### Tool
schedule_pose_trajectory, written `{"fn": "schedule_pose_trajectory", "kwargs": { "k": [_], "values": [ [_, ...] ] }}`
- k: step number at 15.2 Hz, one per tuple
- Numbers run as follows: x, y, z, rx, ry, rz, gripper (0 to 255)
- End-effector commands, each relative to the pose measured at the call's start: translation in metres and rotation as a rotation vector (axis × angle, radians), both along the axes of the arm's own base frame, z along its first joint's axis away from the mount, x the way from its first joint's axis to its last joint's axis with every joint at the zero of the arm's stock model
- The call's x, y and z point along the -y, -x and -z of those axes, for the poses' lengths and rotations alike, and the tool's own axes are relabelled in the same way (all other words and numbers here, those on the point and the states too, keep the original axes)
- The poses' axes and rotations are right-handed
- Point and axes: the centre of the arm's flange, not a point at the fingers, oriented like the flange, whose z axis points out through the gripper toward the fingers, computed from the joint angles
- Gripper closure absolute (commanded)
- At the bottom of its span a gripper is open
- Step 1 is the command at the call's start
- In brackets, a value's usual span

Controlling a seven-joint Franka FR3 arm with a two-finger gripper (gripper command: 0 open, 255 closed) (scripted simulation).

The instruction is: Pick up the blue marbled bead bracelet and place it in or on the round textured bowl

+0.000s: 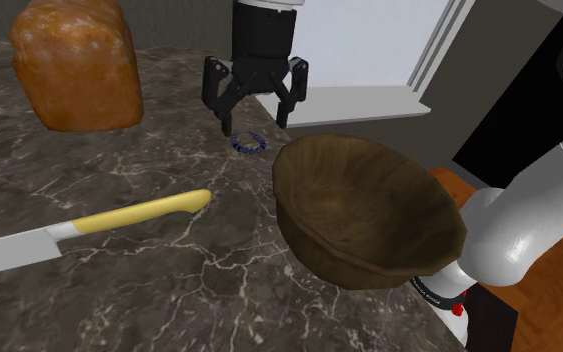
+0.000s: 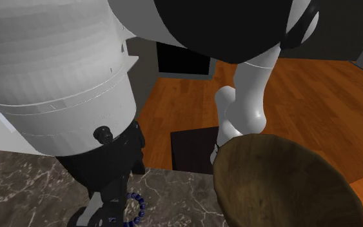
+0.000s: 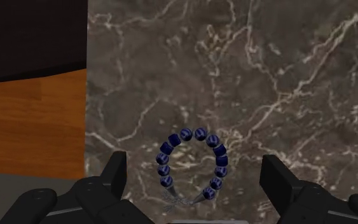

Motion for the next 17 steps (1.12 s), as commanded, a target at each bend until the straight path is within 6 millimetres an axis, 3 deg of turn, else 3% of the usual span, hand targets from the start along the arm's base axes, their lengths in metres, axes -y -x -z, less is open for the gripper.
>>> {"fn": "schedule_pose_trajectory", "kwargs": {
  "k": [1, 5, 12, 13, 17],
  "values": [
    [-0.001, 0.0, 0.01, 0.0, -0.001, 0.001, 0],
    [-0.001, 0.001, 0.029, 0.0, -0.001, 0.001, 0],
    [-0.001, 0.001, 0.029, 0.0, -0.001, 0.001, 0],
    [-0.001, 0.001, 0.029, 0.0, -0.001, 0.001, 255],
    [-0.001, 0.001, 0.029, 0.0, -0.001, 0.001, 255]
  ]
}}
